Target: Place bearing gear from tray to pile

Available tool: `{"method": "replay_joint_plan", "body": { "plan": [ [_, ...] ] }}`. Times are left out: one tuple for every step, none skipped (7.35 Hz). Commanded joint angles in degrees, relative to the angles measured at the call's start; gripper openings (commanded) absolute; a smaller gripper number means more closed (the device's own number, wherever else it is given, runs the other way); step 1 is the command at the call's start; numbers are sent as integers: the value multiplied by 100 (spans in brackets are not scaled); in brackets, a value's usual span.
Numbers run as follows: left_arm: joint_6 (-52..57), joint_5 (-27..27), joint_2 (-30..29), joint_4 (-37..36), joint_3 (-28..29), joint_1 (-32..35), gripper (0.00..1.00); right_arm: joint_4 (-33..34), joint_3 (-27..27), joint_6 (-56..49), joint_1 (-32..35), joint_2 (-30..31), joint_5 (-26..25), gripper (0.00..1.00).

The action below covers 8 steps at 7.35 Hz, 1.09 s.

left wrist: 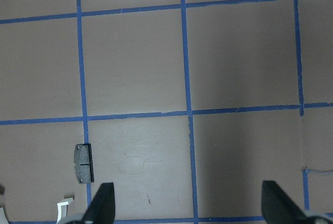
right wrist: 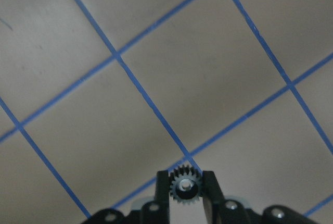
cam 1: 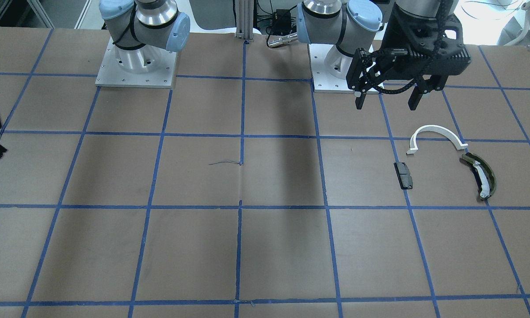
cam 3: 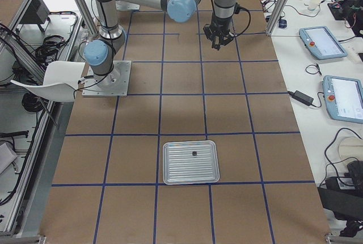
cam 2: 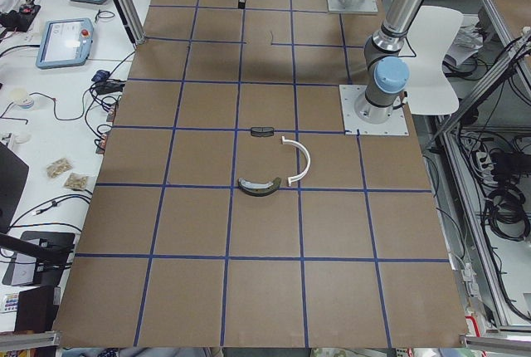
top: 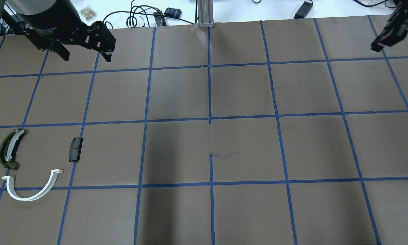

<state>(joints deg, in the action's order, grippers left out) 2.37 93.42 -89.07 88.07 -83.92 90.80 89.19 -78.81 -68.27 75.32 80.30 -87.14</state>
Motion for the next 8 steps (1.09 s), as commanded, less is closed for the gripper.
{"method": "replay_joint_plan", "body": {
  "plan": [
    [0, 1, -40, -9, 7, -1, 100, 167, -20, 2702, 1393, -285, 362, 0],
    [9, 1, -40, -17, 25, -18, 100, 604, -29, 3932, 1929, -583, 417, 0],
    [18, 1, -14, -9, 25, -18, 100, 1121, -21, 4988, 2491, -994, 418, 0],
    [18, 1, -14, -17, 25, -18, 100, 1692, -20, 5982, 2949, -1425, 418, 0],
    [18, 1, -14, -18, 25, -18, 100, 2168, -47, 6575, 3310, -1821, 409, 0],
    [18, 1, -14, -9, 25, -18, 100, 2468, -177, 6981, 3592, -2121, 339, 3],
    [18, -8, -5, -9, 25, -18, 100, 2976, -466, 7046, 3708, -2350, 339, 13],
    [18, -8, -5, -9, 25, -18, 100, 3686, -912, 7029, 3709, -2378, 312, 46]
  ]
}}
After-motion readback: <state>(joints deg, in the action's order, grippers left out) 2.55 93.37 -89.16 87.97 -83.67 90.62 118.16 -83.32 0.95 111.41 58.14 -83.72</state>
